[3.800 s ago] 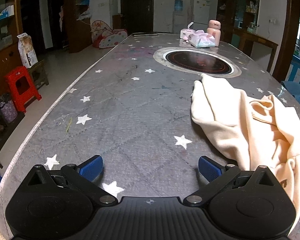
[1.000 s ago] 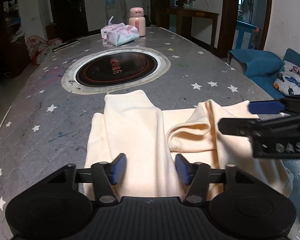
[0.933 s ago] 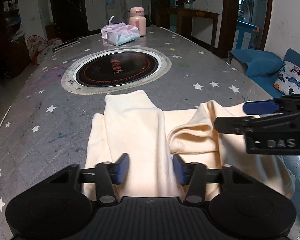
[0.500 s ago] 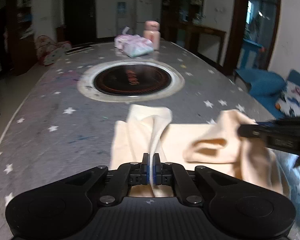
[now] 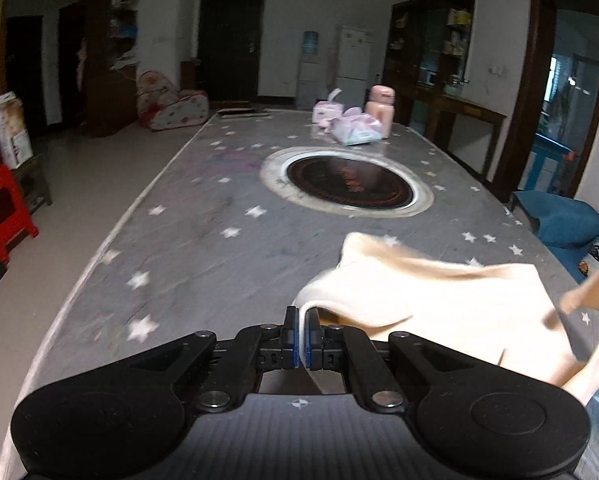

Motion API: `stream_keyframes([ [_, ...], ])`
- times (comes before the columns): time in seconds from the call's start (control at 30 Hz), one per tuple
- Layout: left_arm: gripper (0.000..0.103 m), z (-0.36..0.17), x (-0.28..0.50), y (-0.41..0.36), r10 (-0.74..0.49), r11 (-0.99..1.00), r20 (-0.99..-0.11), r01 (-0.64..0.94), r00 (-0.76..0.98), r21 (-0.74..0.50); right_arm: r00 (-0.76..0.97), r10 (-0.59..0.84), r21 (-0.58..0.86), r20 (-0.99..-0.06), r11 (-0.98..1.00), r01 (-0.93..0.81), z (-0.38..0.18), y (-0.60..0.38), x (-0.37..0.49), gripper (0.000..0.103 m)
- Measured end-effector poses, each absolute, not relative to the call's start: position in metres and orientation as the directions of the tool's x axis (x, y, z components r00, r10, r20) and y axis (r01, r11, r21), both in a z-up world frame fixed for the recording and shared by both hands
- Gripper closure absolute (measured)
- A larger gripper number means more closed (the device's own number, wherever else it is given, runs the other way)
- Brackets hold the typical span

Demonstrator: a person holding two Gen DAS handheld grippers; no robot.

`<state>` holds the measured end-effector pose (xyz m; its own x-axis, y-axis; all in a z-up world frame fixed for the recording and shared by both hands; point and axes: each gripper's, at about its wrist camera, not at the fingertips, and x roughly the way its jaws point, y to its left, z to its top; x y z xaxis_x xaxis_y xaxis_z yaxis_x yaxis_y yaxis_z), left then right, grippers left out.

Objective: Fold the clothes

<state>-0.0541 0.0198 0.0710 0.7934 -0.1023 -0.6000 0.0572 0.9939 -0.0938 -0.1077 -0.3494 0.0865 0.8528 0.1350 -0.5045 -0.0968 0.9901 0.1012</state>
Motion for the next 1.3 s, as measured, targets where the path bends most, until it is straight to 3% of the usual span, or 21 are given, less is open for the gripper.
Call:
stream_keyframes([
  [0.63,0.099,0.045,-0.101,0.064,-0.018,0.998,-0.695,-0.028,0.718,-0.054,0.759,-0.062,0.128,-0.648,0.973,0.189,0.033,-0.418,-0.171,0.096],
  [0.83,0.082,0.055,-0.103,0.06,-0.034,0.999,-0.679,0.018,0.733,-0.031,0.756,-0.086,0.117,-0.649,0.97,0.211,0.036,-0.428,-0.175,0.09],
  [0.9,0.081,0.06,-0.106,0.057,-0.042,0.999,-0.662,0.041,0.749,-0.017,0.768,-0.089,0.113,-0.635,0.972,0.206,0.043,-0.429,-0.178,0.087],
  [1.1,0.069,0.077,-0.12,0.034,-0.234,0.968,-0.611,0.24,0.756,-0.074,0.809,-0.041,0.112,-0.586,0.985,0.131,0.066,-0.421,-0.18,0.079],
  [1.3,0.068,0.069,-0.126,-0.009,-0.442,0.874,-0.631,0.465,0.638,-0.142,0.79,0.166,0.145,-0.591,0.984,-0.099,0.071,-0.374,-0.169,0.079],
])
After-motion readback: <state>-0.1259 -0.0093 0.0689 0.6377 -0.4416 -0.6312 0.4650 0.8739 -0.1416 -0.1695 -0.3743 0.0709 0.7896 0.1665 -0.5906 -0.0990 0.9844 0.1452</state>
